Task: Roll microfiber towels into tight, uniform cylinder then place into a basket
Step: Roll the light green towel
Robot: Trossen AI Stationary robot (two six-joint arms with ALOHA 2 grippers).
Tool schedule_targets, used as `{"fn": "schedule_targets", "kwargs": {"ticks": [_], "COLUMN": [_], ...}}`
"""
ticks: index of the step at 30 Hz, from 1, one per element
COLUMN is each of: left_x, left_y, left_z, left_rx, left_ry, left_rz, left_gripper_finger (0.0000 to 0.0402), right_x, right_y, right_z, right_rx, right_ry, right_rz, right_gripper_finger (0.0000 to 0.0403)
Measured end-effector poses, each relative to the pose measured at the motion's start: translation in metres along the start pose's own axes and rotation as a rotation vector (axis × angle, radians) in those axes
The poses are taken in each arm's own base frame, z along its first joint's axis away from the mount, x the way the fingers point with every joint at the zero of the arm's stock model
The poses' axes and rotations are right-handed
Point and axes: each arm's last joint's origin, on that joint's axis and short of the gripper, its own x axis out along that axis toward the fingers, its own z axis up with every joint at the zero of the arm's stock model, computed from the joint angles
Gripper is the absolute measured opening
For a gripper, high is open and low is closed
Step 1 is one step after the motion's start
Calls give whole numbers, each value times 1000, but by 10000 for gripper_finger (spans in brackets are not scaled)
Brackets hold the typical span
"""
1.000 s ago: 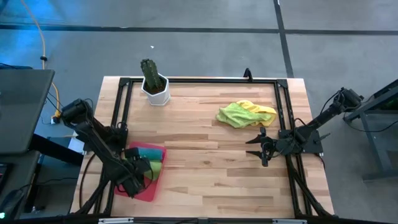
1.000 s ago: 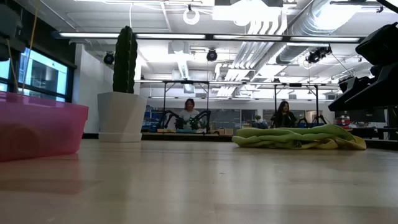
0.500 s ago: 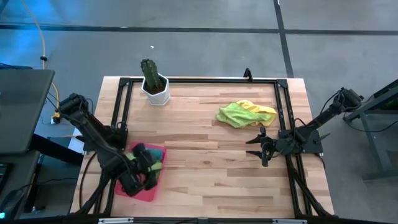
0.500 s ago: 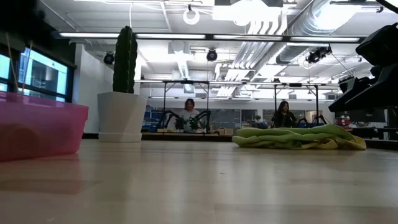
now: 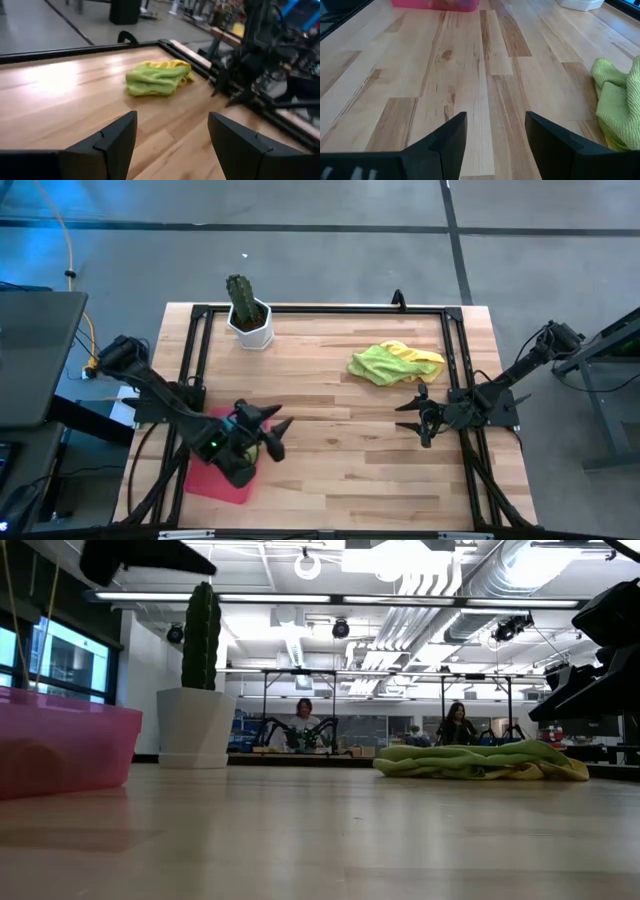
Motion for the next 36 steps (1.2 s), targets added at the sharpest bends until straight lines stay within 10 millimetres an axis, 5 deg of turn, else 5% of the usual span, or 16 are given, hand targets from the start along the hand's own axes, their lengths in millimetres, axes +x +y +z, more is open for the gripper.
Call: {"fn": "schedule_targets", "kwargs": {"ticks": [9,15,23,36], "left_x": [51,84,129,151], "left_y": [-5,-6,-5,0], "left_z": [-18,-19,-11,-15], "left_rx": [-14,145,160,315], "left_ry": [72,270,311,294], "left_rz": [61,-52,-198,-240], "left_gripper_finger": [234,234,234,234], "right_x": [0,0,0,0], "right_y": [0,0,0,-1], "right_z": [-1,-1,-2,-2], "right_rx": [-8,-9,-10,-14], "right_ry": [12,13,15,21], "right_rz": [-3,-4,-4,-6], "right_gripper_finger": [192,192,192,192]}}
